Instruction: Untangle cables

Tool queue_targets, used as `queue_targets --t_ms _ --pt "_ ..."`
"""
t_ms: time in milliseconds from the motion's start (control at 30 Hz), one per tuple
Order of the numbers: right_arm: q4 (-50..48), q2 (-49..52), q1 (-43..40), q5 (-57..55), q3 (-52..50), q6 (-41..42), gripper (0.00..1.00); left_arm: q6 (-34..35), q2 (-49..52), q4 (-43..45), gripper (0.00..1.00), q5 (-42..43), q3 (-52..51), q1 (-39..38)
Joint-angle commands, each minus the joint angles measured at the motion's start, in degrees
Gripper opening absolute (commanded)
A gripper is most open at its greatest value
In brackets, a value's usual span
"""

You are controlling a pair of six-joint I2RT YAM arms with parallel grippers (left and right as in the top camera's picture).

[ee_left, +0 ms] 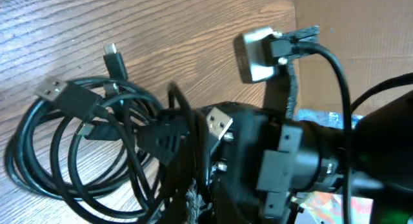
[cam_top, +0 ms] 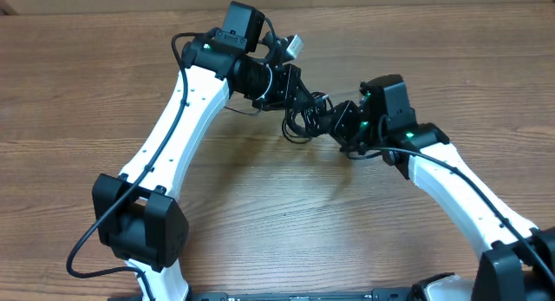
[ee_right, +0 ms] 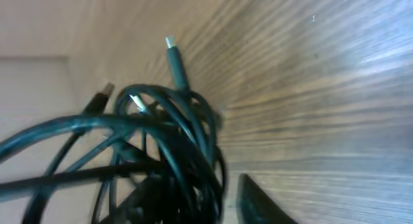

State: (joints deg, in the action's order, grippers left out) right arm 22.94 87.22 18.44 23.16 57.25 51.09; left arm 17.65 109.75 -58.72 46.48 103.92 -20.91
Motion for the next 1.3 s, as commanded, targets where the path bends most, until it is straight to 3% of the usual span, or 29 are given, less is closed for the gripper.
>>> queue_targets --t_ms 0,167,267,367,500,567,667,733,833,900,1000,1033,1100,1167,1200,1267 --pt "0.6 0.7 0.3 -0.3 0.6 -0.1 0.04 0.6 -1.4 0.1 0.04 -5.2 1.0 0.8" --pt "0.5 -1.2 0.3 2.3 2.4 -2.4 0.04 6.6 -1.4 -4.6 0.04 -31.5 1.0 1.2" --pt "0.7 -2.6 0.5 5.5 6.1 -3.6 0.03 6.6 -1.4 -5.0 0.04 -33.1 1.0 1.2" --pt "0.7 -3.1 1.1 5.2 8.5 -3.6 0.04 6.6 -1.4 -5.0 0.12 -34.8 1.0 1.2" --pt "2.0 -3.1 1.9 2.0 9.0 -2.9 0.04 6.9 -1.4 -5.5 0.25 -47.6 0.9 1.4" --pt "4.3 -3.1 2.2 -2.7 9.0 -2.5 0.04 7.0 -1.4 -6.1 0.3 -50.2 0.9 1.4" --pt "8.4 -2.9 3.3 -11.4 9.0 -0.3 0.04 7.0 -1.4 -6.2 0.33 -45.7 0.9 1.4" --pt "7.9 -2.7 4.0 -9.7 9.0 -0.3 0.04 4.5 -1.4 -5.7 0.34 -38.8 0.9 1.4" --pt "0.8 -2.3 4.9 3.7 9.0 -5.9 0.04 -4.1 -1.4 -4.9 0.38 -21.1 0.9 1.6" --pt "0.0 -2.3 4.9 3.6 9.0 -7.7 0.04 -8.4 -1.4 -4.9 0.38 -12.7 0.9 2.3" --pt "6.2 -2.2 4.9 -12.0 8.9 -2.9 0.05 -7.9 -1.4 -5.0 0.39 -13.6 0.9 4.9" --pt "7.8 -2.0 4.9 -15.0 8.7 -0.5 0.13 -7.8 -1.4 -5.2 0.41 -13.1 0.9 5.8" --pt "7.8 -1.7 4.9 -12.7 8.6 -0.5 0.18 -8.7 -1.4 -5.6 0.44 -8.3 0.9 7.3" --pt "5.6 -1.4 4.9 -6.0 8.6 -1.3 0.19 -14.2 -1.4 -5.6 0.46 -0.6 0.9 8.5" --pt "4.1 -1.3 4.9 -3.2 8.6 -3.1 0.2 -14.7 -1.4 -5.5 0.48 0.4 0.9 8.9" --pt "1.5 -1.2 4.9 0.9 8.6 -6.5 0.31 -13.9 -1.4 -5.6 0.52 -1.2 0.9 9.3"
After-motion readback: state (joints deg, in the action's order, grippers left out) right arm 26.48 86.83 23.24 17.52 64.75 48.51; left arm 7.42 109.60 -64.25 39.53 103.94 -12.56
